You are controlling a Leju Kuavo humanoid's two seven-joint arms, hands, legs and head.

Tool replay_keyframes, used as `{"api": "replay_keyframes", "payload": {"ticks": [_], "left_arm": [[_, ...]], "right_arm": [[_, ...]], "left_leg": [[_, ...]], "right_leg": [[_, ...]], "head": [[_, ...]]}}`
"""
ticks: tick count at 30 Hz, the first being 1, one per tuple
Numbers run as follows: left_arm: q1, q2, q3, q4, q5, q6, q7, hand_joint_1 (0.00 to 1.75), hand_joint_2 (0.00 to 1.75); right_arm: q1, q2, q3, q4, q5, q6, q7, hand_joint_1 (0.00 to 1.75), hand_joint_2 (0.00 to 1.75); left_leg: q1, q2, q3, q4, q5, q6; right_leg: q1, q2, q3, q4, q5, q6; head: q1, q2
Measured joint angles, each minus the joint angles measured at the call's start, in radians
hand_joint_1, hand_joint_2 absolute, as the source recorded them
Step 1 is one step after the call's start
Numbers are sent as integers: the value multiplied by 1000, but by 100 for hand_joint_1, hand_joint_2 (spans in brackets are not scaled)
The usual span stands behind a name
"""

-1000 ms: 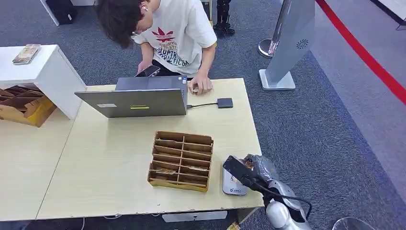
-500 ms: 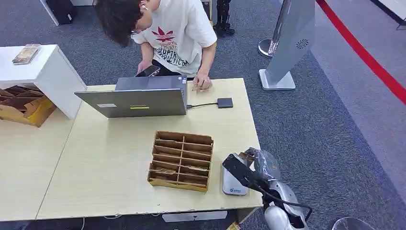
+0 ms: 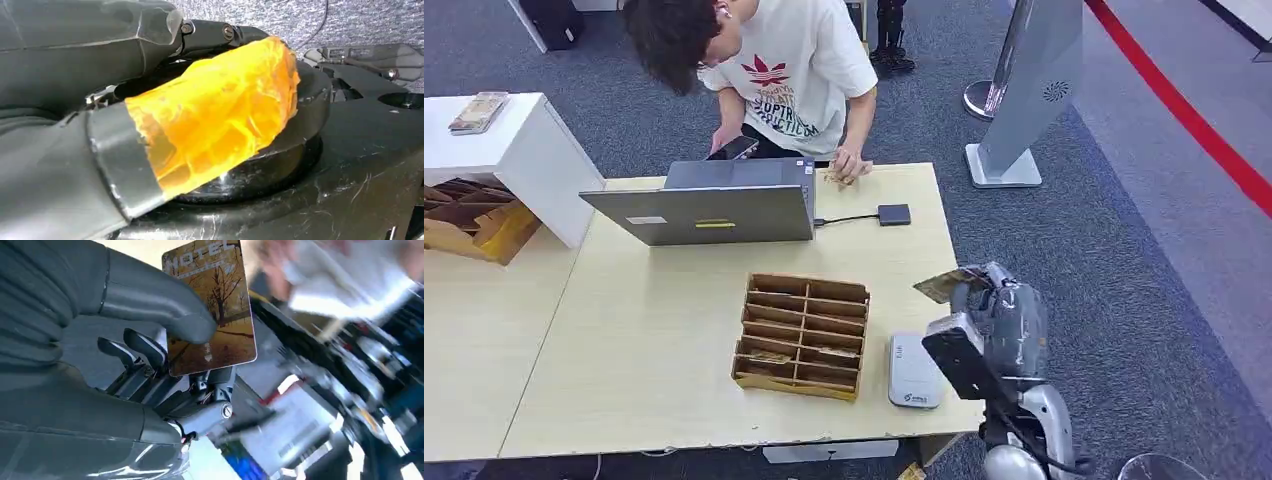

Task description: Pass the card to the sensor for recognition and then transmit it.

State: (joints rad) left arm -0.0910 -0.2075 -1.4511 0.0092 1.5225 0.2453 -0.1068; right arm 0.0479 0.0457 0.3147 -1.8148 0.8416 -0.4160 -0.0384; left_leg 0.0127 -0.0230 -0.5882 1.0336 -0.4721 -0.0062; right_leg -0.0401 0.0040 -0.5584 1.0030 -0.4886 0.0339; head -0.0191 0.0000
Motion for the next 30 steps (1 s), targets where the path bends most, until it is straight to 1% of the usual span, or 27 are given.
{"api": "replay_keyframes", "payload": {"ticks": [2, 5, 8, 12, 15, 18, 22, 30], "left_arm": [[1, -1, 0, 0, 0, 2, -3, 0, 0], [2, -1, 0, 0, 0, 3, -11, 0, 0], [3, -1, 0, 0, 0, 3, -15, 0, 0], [4, -1, -2, 0, 0, 2, -20, 0, 0], [5, -1, -7, 0, -1, -2, -22, 0, 0], [6, 2, -21, 0, -3, -9, -24, 0, 0], [6, 6, -35, 2, -15, -19, -24, 0, 0], [3, 16, -50, 2, -96, -29, -9, 0, 0]], "right_arm": [[16, 9, 2, -59, -17, -56, -55, 175, 175], [32, 11, 15, -124, -38, -100, -106, 175, 175], [33, 11, 35, -162, -58, -110, -130, 175, 175], [18, 11, 60, -173, -71, -105, -141, 175, 175], [-15, 10, 82, -167, -77, -78, -141, 175, 175], [-77, 10, 115, -133, -77, -49, -138, 175, 175], [-192, 10, 151, -56, -74, 9, -97, 175, 175], [-401, 15, 182, 129, -10, 64, -22, 175, 175]], "left_leg": [[0, 0, 0, 0, 0, 0], [0, 0, 0, 0, 0, 0], [0, 0, 0, 0, 0, 0], [0, 0, 0, 0, 0, 0], [0, 0, 0, 0, 0, 0], [0, 0, 0, 0, 1, 0], [0, 0, 0, 0, 1, -1], [0, 0, 0, 0, 1, 0]], "right_leg": [[0, 0, 0, 0, 0, 0], [0, 0, 0, 0, 0, 0], [0, 0, 0, 0, 0, 0], [0, 0, 0, 0, 0, 0], [0, 0, 0, 0, 0, 0], [0, 0, 0, 0, 0, 0], [0, 0, 0, 0, 1, 0], [0, 0, 1, 1, 1, 0]], "head": [[0, 0], [0, 0], [0, 0], [0, 0], [0, 0], [0, 0], [0, 0], [0, 0]]}}
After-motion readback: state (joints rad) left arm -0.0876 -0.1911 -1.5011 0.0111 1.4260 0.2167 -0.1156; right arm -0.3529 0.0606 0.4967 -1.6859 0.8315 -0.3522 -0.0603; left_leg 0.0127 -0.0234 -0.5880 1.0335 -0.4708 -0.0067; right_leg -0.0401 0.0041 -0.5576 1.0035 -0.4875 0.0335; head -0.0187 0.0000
